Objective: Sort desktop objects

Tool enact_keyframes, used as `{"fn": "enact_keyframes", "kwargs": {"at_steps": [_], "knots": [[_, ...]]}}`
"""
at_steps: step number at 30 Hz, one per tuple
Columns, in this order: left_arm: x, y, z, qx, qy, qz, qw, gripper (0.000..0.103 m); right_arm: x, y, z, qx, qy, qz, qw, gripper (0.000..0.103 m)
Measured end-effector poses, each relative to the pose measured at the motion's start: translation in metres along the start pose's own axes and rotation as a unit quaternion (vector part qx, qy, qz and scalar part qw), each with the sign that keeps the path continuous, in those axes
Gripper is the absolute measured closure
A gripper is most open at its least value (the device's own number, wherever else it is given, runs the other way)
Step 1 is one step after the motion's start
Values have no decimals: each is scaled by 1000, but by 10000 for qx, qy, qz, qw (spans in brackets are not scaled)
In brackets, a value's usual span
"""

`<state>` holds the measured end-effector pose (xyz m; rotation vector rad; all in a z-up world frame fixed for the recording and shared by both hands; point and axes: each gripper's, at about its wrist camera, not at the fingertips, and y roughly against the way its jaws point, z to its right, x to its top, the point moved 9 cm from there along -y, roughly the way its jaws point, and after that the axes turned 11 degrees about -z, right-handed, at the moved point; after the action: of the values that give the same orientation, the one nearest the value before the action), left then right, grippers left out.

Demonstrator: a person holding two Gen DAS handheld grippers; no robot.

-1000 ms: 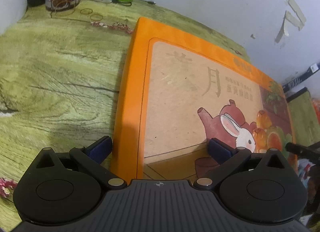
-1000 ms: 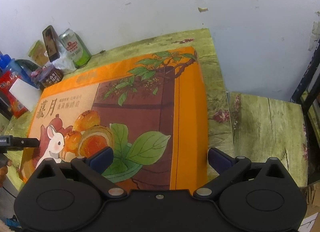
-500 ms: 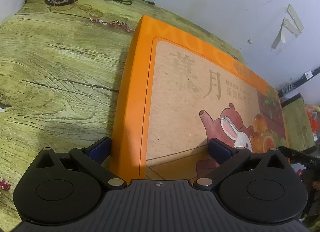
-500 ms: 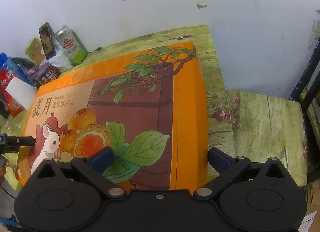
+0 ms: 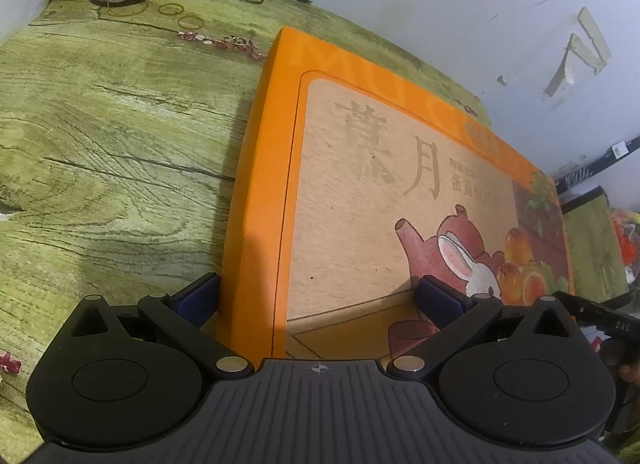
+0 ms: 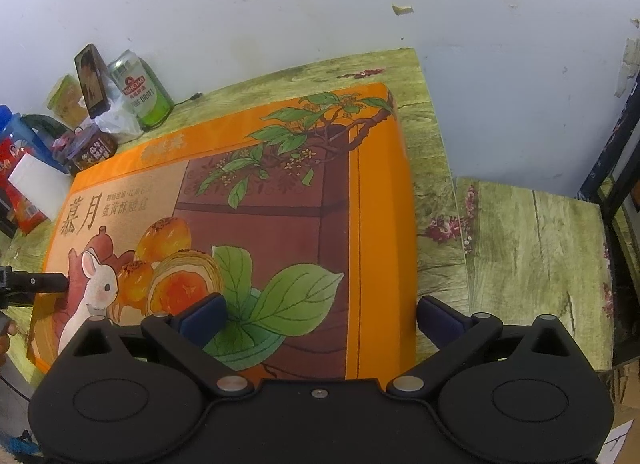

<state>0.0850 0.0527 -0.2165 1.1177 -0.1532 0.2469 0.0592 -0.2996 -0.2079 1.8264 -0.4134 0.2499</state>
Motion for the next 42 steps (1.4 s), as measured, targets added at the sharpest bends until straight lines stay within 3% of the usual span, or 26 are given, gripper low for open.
{"fn": "enact_keyframes", "kwargs": {"at_steps": [17, 42], "knots": [[10, 21, 5, -9, 162, 69, 9998, 0, 12, 23, -10, 115, 95, 187, 9997, 1], [20, 41, 2, -35, 385, 149, 9991, 0, 30, 59, -24, 728, -126, 702, 9948, 1]]}}
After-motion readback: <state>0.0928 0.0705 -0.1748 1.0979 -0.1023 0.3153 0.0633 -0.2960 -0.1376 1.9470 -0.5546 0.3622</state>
